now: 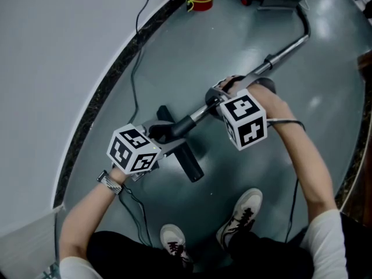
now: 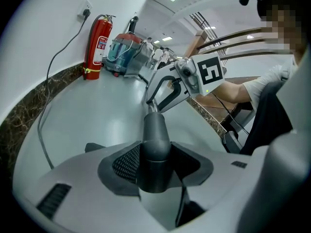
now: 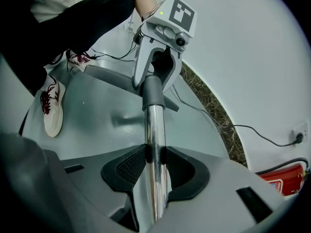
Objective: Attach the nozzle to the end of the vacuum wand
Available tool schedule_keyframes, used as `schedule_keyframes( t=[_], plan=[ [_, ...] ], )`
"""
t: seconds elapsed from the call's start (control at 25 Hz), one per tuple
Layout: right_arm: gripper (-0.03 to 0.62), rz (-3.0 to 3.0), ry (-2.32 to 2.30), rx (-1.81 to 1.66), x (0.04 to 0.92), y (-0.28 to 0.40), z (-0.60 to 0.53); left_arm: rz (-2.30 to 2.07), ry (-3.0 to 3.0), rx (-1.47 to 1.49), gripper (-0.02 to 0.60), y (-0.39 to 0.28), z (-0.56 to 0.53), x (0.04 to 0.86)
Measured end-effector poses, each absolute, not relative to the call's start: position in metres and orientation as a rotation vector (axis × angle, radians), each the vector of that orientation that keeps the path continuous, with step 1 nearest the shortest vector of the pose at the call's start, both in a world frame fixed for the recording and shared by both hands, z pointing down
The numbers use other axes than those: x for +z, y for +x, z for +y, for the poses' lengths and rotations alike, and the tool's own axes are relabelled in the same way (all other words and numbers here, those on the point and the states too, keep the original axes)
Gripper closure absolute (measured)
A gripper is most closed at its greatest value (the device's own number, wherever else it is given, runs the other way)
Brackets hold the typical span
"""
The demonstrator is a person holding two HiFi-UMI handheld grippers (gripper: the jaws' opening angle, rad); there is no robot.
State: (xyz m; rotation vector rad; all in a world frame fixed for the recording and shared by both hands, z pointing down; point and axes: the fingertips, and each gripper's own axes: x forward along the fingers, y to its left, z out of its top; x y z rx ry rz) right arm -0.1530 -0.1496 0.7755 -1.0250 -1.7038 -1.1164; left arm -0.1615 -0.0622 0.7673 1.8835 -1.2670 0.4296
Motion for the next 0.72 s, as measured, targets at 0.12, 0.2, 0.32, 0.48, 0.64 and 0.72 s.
schedule_keyframes(
  t=[0.12,0.2,0.32,0.48,0.64,0.72],
  plan=[
    [0.45,-1.69,-1.03,-1.115,0.7802,-0.1525,-0.1488,-1.242,1.868,0.442,0.394,-0.1591,-0.0604,0.7729],
    [0.45,-1.692,-1.037,-1.105,0.7801,-0.1531,-0.1476,-1.233,1.868,0.445,0.393,-0.1593,-0.0605,0.7742],
    [0.45,-1.69,-1.043,-1.095,0.7805,-0.151,-0.147,-1.228,1.866,0.451,0.393,-0.158,-0.0598,0.7741],
    [0.45,-1.687,-1.042,-1.094,0.7818,-0.1491,-0.1478,-1.229,1.861,0.467,0.393,-0.1565,-0.059,0.7744],
    [0.45,-1.691,-1.041,-1.102,0.7794,-0.1494,-0.1464,-1.249,1.851,0.519,0.393,-0.1557,-0.0591,0.7744],
    [0.45,-1.694,-1.044,-1.107,0.7775,-0.1511,-0.1431,-1.257,1.841,0.558,0.394,-0.1559,-0.0587,0.7765]
  ],
)
